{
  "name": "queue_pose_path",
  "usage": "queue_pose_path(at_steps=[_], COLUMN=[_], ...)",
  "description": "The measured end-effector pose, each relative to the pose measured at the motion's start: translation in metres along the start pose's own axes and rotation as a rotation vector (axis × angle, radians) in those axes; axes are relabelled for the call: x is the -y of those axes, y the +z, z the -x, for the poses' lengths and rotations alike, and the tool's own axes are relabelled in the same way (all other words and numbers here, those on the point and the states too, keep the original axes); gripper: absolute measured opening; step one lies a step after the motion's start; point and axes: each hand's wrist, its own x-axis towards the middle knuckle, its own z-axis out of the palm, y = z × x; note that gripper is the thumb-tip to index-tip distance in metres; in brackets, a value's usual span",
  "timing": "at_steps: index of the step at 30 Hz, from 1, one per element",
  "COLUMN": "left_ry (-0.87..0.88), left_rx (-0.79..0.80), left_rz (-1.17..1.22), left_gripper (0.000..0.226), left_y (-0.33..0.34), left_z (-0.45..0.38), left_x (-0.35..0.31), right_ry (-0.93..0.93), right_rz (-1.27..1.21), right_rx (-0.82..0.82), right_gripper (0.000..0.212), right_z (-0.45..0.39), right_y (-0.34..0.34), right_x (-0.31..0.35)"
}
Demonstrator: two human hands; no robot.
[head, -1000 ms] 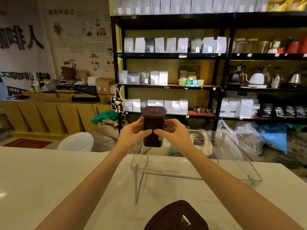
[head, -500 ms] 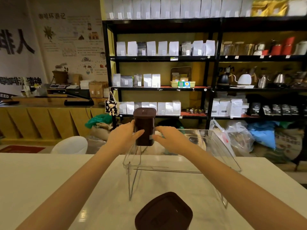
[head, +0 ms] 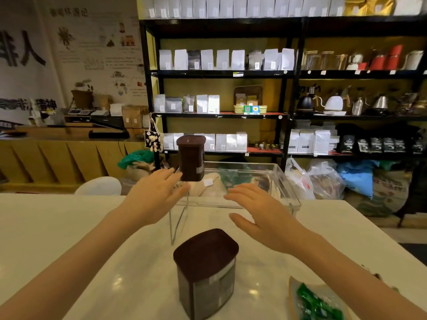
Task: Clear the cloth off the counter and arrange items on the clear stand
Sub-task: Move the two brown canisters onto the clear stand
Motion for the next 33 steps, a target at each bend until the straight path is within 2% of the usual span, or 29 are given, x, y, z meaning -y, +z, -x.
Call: queue_pose_path(at_steps=[2,5,7,9,13,17,20,28,33], left_ry=[-0.004,-0.040,-0.067,-0.089,-0.142,-0.102,-0.144,-0.122,-0.130], left_rx=[0.013,0.060,0.084,0.093,0.131,0.178,0.155,0.193,0.144], left_rz=[0.158,0.287,0.392,0.573,0.901,1.057,1.143,1.072,1.010], left_gripper=[0.065,0.087,0.100,0.099,0.119,0.094,0.089,0.079,0.074], left_y=[0.003,0.017,0.032,0.047,0.071,0.094,0.100,0.101,0.098], left_z=[0.029,0.064,0.082,0.097,0.116,0.125,0.129,0.122,0.118], left_x=[-0.005,-0.010,-0.011,-0.014,-0.021,-0.020,-0.024,-0.013,-0.011], right_ry=[-0.003,0.002,0.062,0.154,0.298,0.348,0.344,0.363,0.376], right_rz=[-0.011,-0.058,-0.179,-0.358,-0.609,-0.772,-0.797,-0.791,-0.825], right_rx=[-0.009,0.002,0.025,0.081,0.151,0.179,0.219,0.245,0.263], right_gripper=[0.046,0.045,0.048,0.055,0.069,0.067,0.075,0.072,0.068], right_z=[0.019,0.041,0.050,0.058,0.068,0.071,0.071,0.065,0.061], right_y=[0.004,0.015,0.022,0.032,0.053,0.065,0.067,0.061,0.056], right_x=[0.001,0.005,0.011,0.017,0.027,0.037,0.041,0.039,0.039])
